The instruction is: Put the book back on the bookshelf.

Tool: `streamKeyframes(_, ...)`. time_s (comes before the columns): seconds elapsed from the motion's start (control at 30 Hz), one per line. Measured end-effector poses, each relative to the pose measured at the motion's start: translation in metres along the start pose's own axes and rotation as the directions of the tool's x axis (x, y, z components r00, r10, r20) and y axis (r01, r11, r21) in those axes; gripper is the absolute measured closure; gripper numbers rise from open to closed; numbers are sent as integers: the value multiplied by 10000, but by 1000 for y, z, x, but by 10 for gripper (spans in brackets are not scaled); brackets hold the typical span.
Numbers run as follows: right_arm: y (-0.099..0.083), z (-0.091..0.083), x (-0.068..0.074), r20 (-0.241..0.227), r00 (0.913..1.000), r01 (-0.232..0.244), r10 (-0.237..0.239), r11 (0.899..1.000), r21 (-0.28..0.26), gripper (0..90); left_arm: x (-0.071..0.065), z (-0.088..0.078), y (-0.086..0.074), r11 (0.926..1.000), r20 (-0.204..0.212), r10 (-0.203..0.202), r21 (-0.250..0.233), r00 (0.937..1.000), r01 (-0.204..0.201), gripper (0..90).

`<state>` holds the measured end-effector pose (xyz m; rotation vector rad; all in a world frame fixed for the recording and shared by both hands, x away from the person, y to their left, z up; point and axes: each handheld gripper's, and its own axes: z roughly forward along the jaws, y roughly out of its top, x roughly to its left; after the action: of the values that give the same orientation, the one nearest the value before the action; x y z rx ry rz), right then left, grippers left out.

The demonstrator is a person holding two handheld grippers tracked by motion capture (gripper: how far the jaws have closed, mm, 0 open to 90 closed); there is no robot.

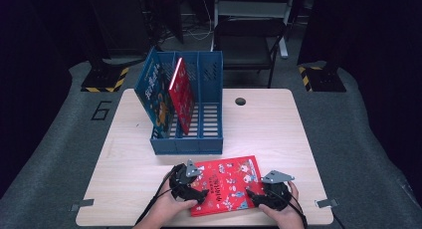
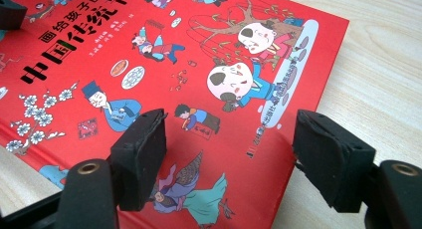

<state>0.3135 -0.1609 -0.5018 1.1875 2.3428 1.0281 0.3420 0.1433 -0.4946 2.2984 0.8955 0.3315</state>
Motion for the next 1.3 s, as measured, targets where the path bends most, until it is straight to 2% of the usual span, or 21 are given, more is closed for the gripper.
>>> streamKeyframes(0.1, 0, -1, 0, -15, 10000, -23, 23, 10000, 62, 287, 1, -1, -1, 10000, 110, 42, 42, 9999, -43, 51)
streamKeyframes(0.4, 2, 0, 0, -5, 9999, -126, 126, 9998, 142, 283, 1, 0, -3, 9998, 37, 64, -208, 10000, -63, 51)
streamKeyframes(0.47, 2, 0, 0, 17, 9999, -123, 122, 9998, 168, 284, 2, -1, -3, 9998, 135, 156, -112, 9998, -154, 52)
streamKeyframes(0.53, 2, 0, -1, -7, 10000, -47, 47, 9999, 102, 306, 2, -1, -3, 9998, 116, 162, -146, 9998, -161, 55)
streamKeyframes(0.57, 2, -1, -1, 67, 10000, -58, 57, 9999, 130, 303, 3, -2, -2, 9999, 191, 106, -18, 9998, -105, 57)
streamKeyframes(0.6, 2, -1, -1, 224, 9994, -279, 274, 9994, 188, 303, 4, -2, -3, 9999, 130, -50, 91, 9999, 49, 56)
streamKeyframes(0.63, 2, -2, -3, 158, 9993, -336, 332, 9992, 225, 303, 8, -2, -3, 9981, 306, -523, 351, 9982, 512, 56)
streamKeyframes(0.7, 0, -2, -8, 93, 9976, -690, 688, 9973, 236, 297, 13, -2, -5, 9946, 447, -988, 372, 9941, 972, 55)
streamKeyframes(0.77, -1, -3, -11, 10, 9964, -846, 846, 9961, 242, 292, 17, -2, -7, 9912, 627, -1274, 432, 9899, 1248, 56)
streamKeyframes(1.0, -3, -2, -15, -447, 9912, -1231, 1248, 9917, 381, 288, 18, -2, -9, 9930, 633, -1169, 229, 9911, 1156, 55)
streamKeyframes(1.1, -4, -2, -15, -559, 9851, -1598, 1624, 9859, 487, 280, 17, -2, -10, 9927, 629, -1201, 162, 9908, 1193, 58)
streamKeyframes(1.23, -5, 0, -18, -752, 9812, -1746, 1780, 9834, 493, 278, 17, -2, -11, 9924, 577, -1229, 102, 9907, 1225, 62)
streamKeyframes(1.3, -6, 1, -19, -979, 9786, -1763, 1808, 9829, 529, 265, 17, -3, -13, 9909, 672, -1345, 63, 9886, 1344, 62)
